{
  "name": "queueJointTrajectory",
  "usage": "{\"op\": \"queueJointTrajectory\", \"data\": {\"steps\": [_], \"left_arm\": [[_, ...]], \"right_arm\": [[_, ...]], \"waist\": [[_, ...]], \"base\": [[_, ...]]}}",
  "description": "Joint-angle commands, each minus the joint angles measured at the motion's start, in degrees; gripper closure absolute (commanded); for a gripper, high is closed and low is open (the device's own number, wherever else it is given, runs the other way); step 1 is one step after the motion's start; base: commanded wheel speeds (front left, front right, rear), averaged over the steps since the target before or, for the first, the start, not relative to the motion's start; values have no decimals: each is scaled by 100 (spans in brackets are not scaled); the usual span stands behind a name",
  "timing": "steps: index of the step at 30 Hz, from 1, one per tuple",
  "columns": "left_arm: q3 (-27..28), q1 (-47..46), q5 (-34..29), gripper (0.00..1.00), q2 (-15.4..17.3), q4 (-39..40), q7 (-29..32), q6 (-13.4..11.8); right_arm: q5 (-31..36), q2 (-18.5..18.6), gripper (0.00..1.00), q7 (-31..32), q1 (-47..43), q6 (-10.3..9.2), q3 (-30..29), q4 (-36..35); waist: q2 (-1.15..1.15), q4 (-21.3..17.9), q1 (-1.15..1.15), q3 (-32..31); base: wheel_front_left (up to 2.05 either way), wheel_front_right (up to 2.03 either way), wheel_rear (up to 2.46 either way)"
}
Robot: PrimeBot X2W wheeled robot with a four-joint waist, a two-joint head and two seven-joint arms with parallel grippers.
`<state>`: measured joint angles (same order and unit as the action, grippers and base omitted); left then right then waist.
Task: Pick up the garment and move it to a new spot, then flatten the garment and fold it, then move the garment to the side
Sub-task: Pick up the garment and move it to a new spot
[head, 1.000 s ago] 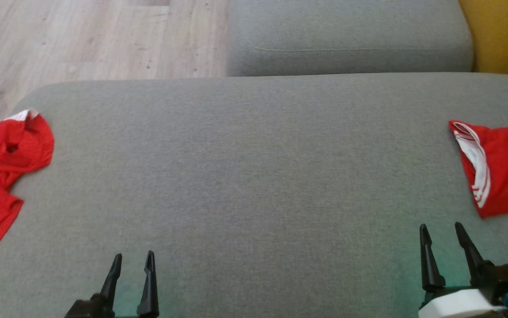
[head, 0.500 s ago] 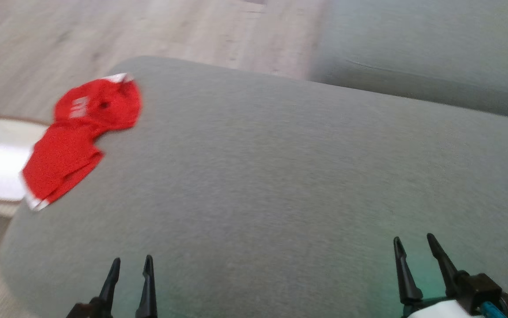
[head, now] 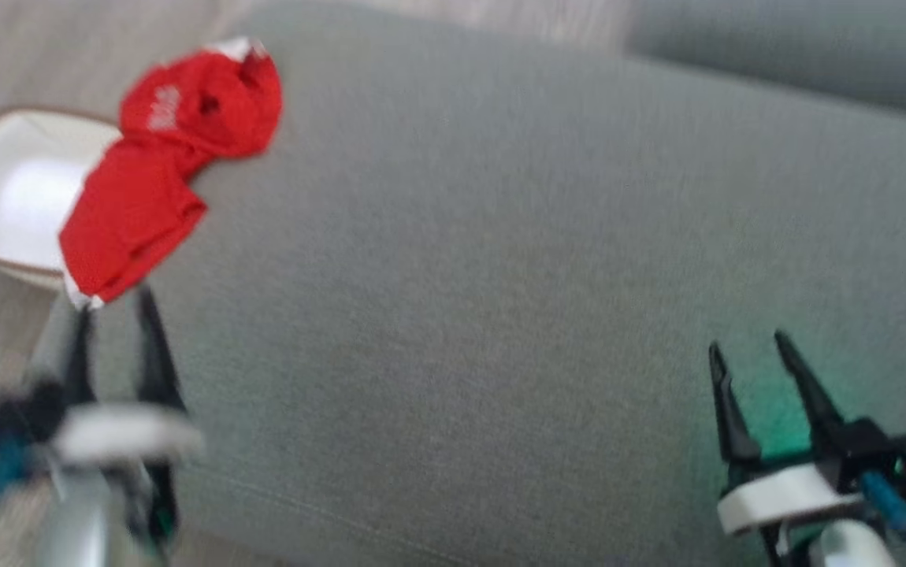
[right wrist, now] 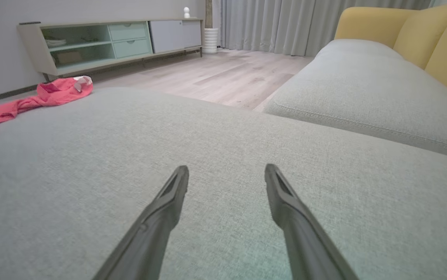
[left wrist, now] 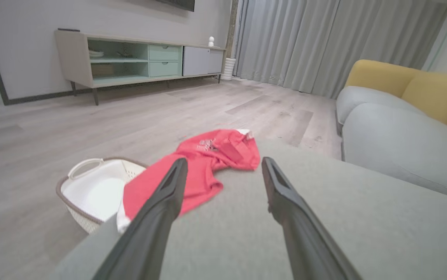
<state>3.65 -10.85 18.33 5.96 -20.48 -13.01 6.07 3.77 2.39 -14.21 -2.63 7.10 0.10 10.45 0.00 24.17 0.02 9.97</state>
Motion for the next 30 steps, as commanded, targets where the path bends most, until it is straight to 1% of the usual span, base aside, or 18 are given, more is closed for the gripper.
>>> {"op": "queueJointTrajectory", "data": {"steps": [1,4,5,7,9,11,15,17,23,27,30], "left_arm": [[235,-707,3,0,331,-2,170,7],[179,-1689,74,0,634,-618,768,34],[179,-1689,74,0,634,-618,768,34],[199,-2372,150,0,787,-1124,1058,39],[195,-2986,193,0,869,-1679,1283,11],[239,-3517,252,0,930,-2222,1395,-47],[374,-4316,361,0,1064,-3148,1343,-185],[383,-4593,345,0,1164,-3531,1280,-251],[393,-5100,256,0,1477,-4455,1201,-635],[441,-5254,313,0,1632,-4868,1134,-666],[437,-5335,342,0,1676,-5035,1105,-634]], "right_arm": [[188,49,0,-79,296,39,39,-276],[506,53,0,-79,448,39,-85,-481],[506,53,0,-79,448,39,-85,-481],[659,88,0,-70,557,39,-125,-660],[748,147,0,-25,630,39,-127,-855],[794,203,0,58,673,39,-72,-1068],[814,298,0,248,671,39,117,-1505],[816,311,0,337,638,39,197,-1717],[805,285,0,510,472,39,300,-2267],[784,243,0,569,352,39,332,-2517],[786,218,0,597,266,39,289,-2646]], "waist": [[0,-244,-2,871],[0,-289,-2,1367],[0,-289,-2,1367],[0,-324,-2,1701],[0,-356,-2,1940],[0,-429,-2,2140],[0,-621,-2,2421],[0,-740,-2,2523],[0,-1066,-2,2755],[0,-1259,-2,2857],[0,-1337,-2,2937]], "base": [[0,0,0],[0,0,0],[0,0,0],[0,0,0],[0,0,0],[0,0,0],[0,0,0],[0,0,0],[0,0,0],[0,0,0],[0,0,0]]}}
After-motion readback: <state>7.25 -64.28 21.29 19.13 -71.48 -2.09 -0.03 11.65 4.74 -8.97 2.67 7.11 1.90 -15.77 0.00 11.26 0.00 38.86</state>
